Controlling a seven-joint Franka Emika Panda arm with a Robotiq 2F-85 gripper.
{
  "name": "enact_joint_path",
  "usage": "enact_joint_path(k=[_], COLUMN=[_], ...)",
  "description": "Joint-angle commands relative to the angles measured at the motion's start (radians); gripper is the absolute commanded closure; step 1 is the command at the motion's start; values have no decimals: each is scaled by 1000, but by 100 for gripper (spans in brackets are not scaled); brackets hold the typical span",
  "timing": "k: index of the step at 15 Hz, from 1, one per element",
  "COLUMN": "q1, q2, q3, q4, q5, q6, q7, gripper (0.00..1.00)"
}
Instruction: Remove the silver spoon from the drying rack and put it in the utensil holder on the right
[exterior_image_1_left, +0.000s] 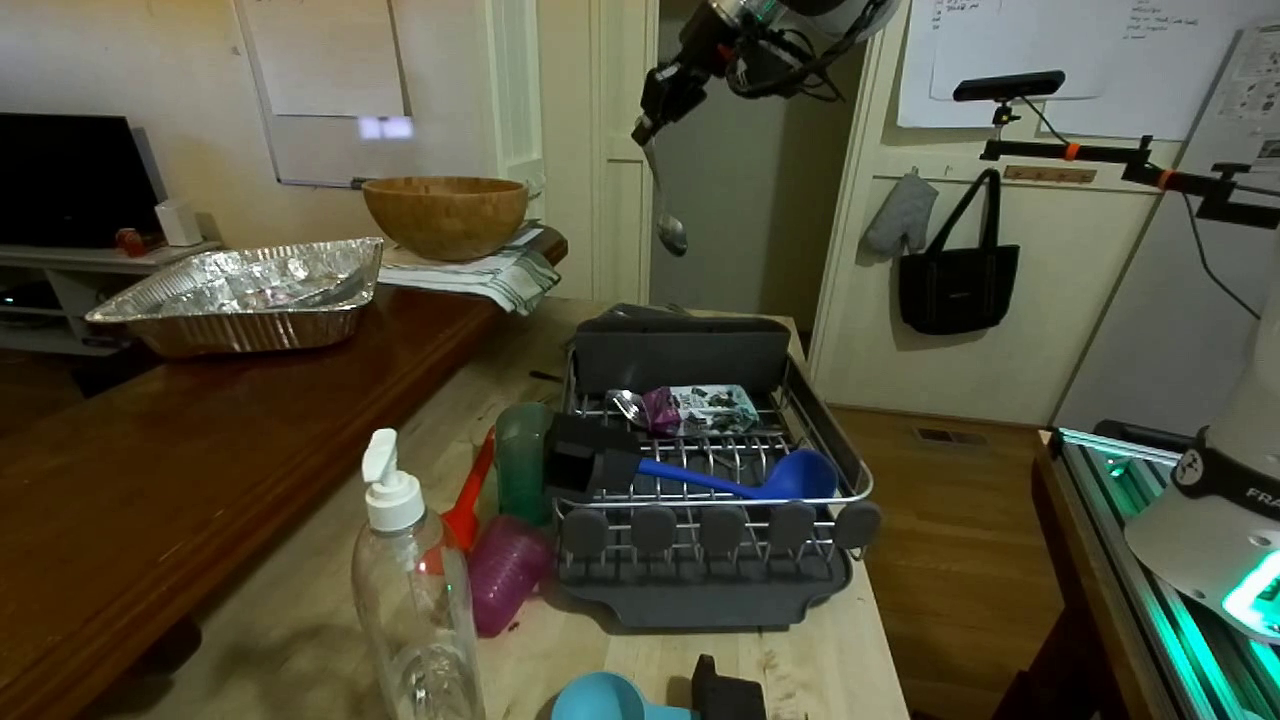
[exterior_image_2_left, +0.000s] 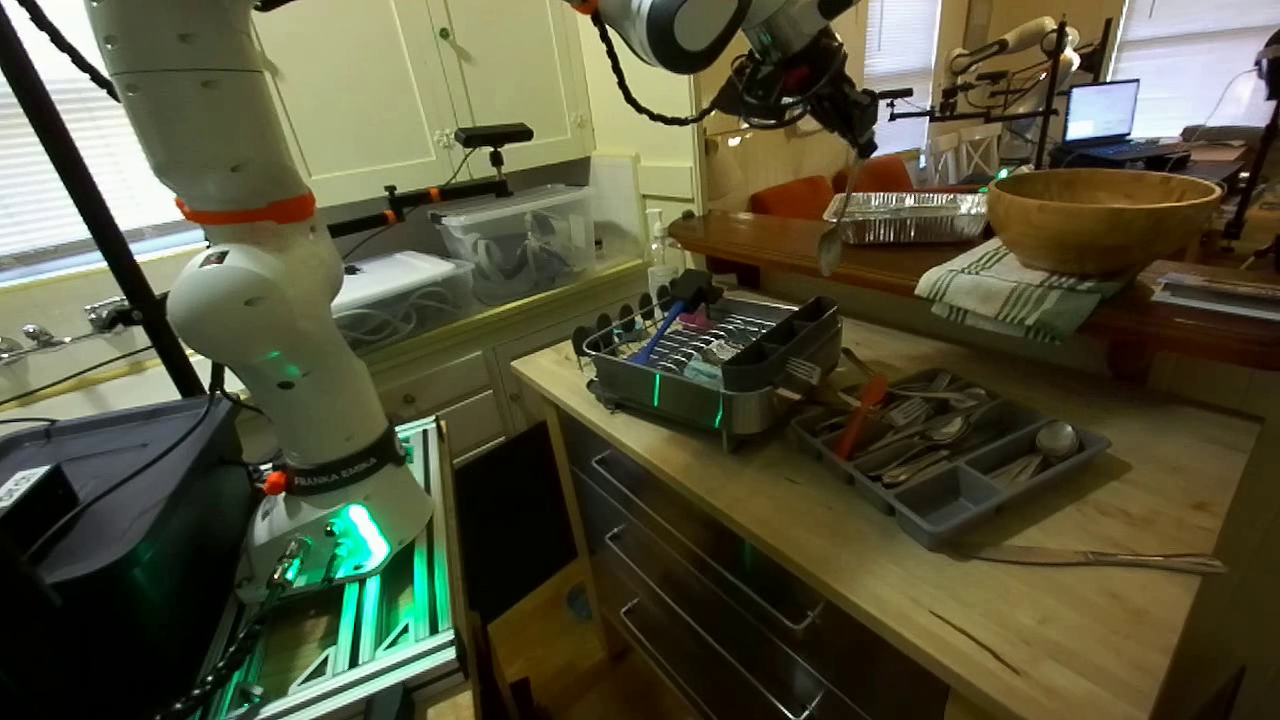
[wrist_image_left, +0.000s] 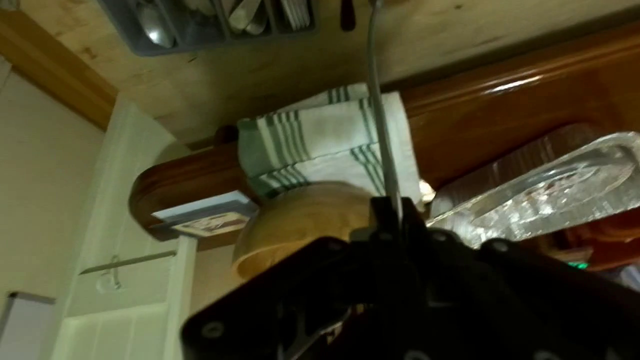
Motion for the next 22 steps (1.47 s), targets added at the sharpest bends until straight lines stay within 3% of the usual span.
enact_joint_path(k=[1, 3, 4, 5, 6, 7, 9, 11, 14, 18, 22], q1=[-27, -31, -37, -59, -72, -51, -55, -50, -31, 23, 100], q2=[67, 130, 154, 167, 187, 137, 175, 187, 226, 323, 436], q3=[-63, -115, -97, -45, -23, -73, -43, -41, -88, -224, -363], q4=[27, 80, 108, 109, 111, 66, 82, 84, 125, 212, 316], q5=[-199, -321, -223, -64, -7, -114, -49, -55, -129, -352, -506], q6=[118, 100, 13, -42, -59, -1, -19, -4, 22, 78, 28], q7=[225, 365, 297, 147, 91, 180, 128, 141, 242, 484, 686], gripper=[99, 99, 99, 99, 99, 95, 95, 99, 99, 99, 99])
